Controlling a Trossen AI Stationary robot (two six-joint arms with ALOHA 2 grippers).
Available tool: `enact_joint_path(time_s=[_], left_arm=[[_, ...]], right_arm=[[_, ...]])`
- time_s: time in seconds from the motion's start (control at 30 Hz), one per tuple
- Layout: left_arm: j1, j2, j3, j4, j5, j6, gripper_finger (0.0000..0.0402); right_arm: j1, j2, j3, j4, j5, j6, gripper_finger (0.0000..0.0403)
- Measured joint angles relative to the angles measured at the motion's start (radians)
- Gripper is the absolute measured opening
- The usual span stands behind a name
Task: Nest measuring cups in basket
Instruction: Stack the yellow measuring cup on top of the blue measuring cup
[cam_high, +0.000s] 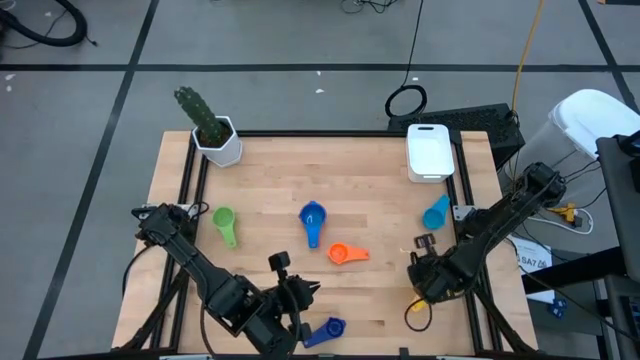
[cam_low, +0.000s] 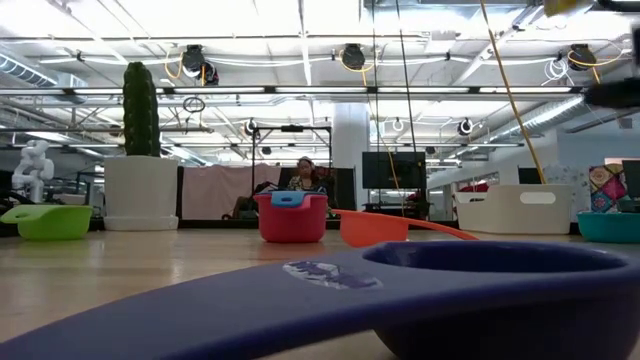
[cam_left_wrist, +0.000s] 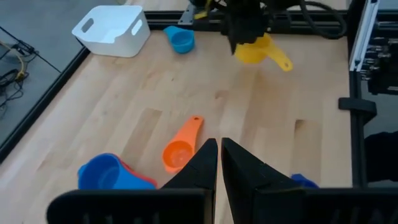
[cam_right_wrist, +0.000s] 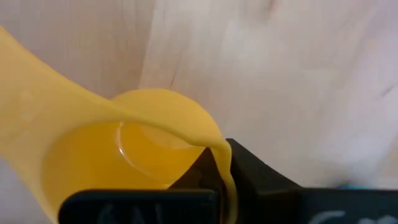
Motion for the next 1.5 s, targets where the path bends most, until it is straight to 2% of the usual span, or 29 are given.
enact_joint_path(time_s=[0.2,0.33,0.5,0.7,0.83,1.17,1.37,1.5], left_arm=[[-0.024,-0.012,0.000,0.023,0.000,0.018,0.0026],[-0.053,-0.028,0.002,0.068,-0.038,0.054,0.0026],[-0.075,-0.037,0.002,0.085,-0.065,0.055,0.0026],[-0.097,-0.035,-0.002,0.117,-0.075,0.040,0.0026],[-0.111,-0.035,-0.003,0.117,-0.106,0.039,0.0026],[-0.084,-0.035,-0.003,0.120,-0.112,0.073,0.0026],[-0.067,-0.035,-0.003,0.116,-0.103,0.102,0.0026],[-0.052,-0.035,-0.003,0.113,-0.102,0.118,0.0026]], right_arm=[[-0.164,0.006,0.141,-0.013,0.135,-0.349,0.0001],[-0.294,0.033,0.230,0.012,0.184,-0.603,0.0000],[-0.449,0.096,0.318,0.092,0.214,-0.895,0.0000],[-0.588,0.190,0.417,0.253,0.191,-1.140,0.0000],[-0.653,0.255,0.487,0.316,0.128,-1.216,0.0000],[-0.751,0.415,0.579,0.466,0.101,-1.291,0.0000],[-0.794,0.437,0.582,0.561,0.097,-1.329,0.0000],[-0.826,0.437,0.582,0.589,0.031,-1.330,0.0000]])
